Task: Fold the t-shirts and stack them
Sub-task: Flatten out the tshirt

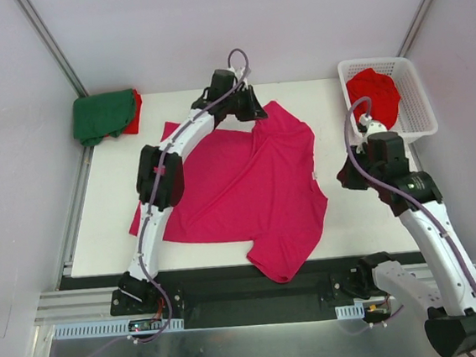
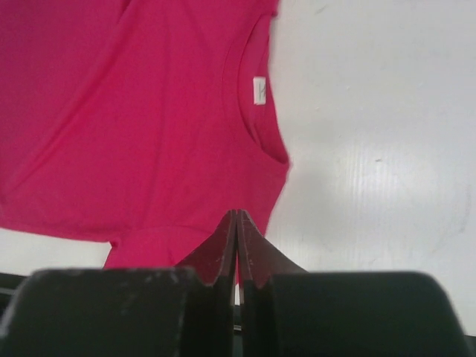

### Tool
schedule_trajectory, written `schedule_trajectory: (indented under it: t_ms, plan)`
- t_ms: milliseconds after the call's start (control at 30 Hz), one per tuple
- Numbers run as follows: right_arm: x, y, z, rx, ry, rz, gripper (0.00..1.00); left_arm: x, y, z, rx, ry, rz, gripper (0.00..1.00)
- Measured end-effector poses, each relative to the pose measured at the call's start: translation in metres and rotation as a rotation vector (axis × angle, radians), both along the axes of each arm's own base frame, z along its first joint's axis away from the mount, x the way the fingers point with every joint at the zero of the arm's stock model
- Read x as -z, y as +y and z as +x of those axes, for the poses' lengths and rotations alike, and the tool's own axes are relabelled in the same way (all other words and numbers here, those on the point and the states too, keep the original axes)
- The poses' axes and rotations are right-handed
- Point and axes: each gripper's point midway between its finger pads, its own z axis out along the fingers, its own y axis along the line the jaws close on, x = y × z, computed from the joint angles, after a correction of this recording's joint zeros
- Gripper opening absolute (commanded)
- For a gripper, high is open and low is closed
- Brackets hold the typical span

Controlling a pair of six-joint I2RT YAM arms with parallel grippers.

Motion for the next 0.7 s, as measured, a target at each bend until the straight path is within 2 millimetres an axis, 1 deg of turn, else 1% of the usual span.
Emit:
schedule_trajectory:
  t_ms: [100,133,233,267,333,400,467,500,600,633,700]
  plan:
    - [0.034,0.014,-0.002,-0.029,0.102,0.039,0.01,-0.054,0.012,-0.022,0.012,-0.082,-0.014,0.03]
    - [0.044,0.019,-0.003,-0.042,0.134,0.05,0.01,-0.077,0.02,-0.035,0.011,-0.113,-0.018,0.0]
    - [0.07,0.04,-0.012,-0.098,0.214,0.061,0.01,-0.127,0.048,-0.064,-0.018,-0.225,-0.003,0.0]
    - [0.079,0.05,-0.016,-0.13,0.243,0.057,0.01,-0.141,0.06,-0.073,-0.038,-0.267,0.006,0.0]
    - [0.089,0.067,-0.021,-0.179,0.28,0.05,0.01,-0.16,0.085,-0.091,-0.081,-0.331,0.032,0.0]
    - [0.099,0.085,-0.024,-0.227,0.313,0.039,0.01,-0.169,0.112,-0.11,-0.126,-0.371,0.057,0.0]
    - [0.111,0.099,-0.024,-0.252,0.342,0.033,0.01,-0.166,0.137,-0.123,-0.172,-0.38,0.082,0.0]
    - [0.118,0.104,-0.023,-0.253,0.36,0.03,0.01,-0.161,0.152,-0.128,-0.201,-0.381,0.103,0.0]
    - [0.143,0.109,-0.02,-0.229,0.418,0.004,0.01,-0.145,0.183,-0.137,-0.259,-0.367,0.162,0.0]
    - [0.15,0.109,-0.02,-0.222,0.436,-0.006,0.01,-0.139,0.19,-0.139,-0.274,-0.36,0.181,0.0]
    - [0.166,0.11,-0.018,-0.201,0.477,-0.029,0.01,-0.129,0.198,-0.148,-0.281,-0.347,0.205,0.0]
